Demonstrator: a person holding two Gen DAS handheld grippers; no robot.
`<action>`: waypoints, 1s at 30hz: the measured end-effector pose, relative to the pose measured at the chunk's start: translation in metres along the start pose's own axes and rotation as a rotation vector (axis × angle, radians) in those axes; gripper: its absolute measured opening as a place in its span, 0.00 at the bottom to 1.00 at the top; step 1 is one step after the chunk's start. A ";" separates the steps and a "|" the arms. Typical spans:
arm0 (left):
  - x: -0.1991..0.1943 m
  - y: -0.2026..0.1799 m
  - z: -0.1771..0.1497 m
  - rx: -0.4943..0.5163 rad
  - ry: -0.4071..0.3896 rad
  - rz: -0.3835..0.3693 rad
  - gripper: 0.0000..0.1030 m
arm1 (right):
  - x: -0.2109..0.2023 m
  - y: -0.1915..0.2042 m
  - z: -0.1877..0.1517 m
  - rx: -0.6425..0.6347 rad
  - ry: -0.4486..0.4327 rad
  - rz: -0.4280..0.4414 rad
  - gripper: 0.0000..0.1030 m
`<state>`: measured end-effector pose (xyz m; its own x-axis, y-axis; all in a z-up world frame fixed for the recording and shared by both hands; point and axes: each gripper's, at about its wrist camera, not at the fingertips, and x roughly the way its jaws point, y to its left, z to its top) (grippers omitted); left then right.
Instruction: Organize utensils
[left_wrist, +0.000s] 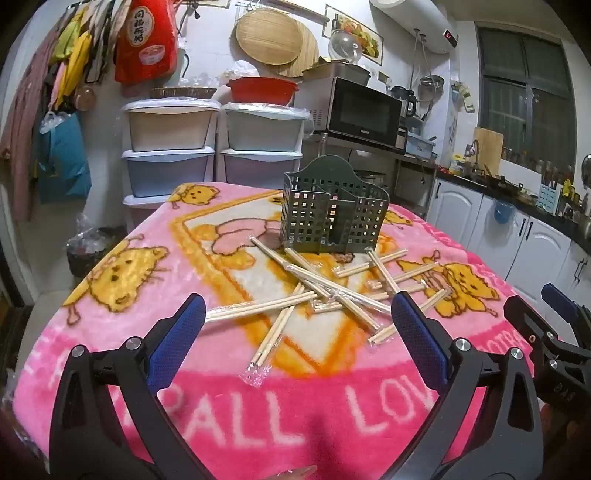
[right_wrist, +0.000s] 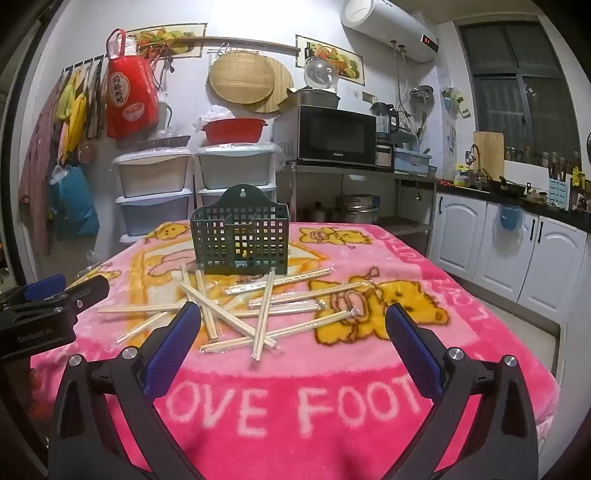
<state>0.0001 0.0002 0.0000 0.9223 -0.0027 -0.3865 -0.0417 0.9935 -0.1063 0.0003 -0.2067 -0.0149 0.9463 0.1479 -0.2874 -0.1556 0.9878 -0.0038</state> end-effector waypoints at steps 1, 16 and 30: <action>0.000 0.000 0.000 -0.002 0.002 0.000 0.90 | 0.000 -0.001 0.000 0.001 0.000 -0.001 0.94; 0.000 0.000 0.000 -0.004 0.002 -0.001 0.90 | -0.007 0.004 0.000 -0.005 -0.020 -0.006 0.94; 0.000 0.000 0.000 -0.004 -0.001 -0.001 0.90 | -0.008 -0.001 0.005 -0.002 -0.029 -0.003 0.94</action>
<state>0.0004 0.0006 -0.0001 0.9226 -0.0036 -0.3858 -0.0423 0.9930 -0.1104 -0.0054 -0.2081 -0.0075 0.9546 0.1465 -0.2594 -0.1534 0.9881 -0.0064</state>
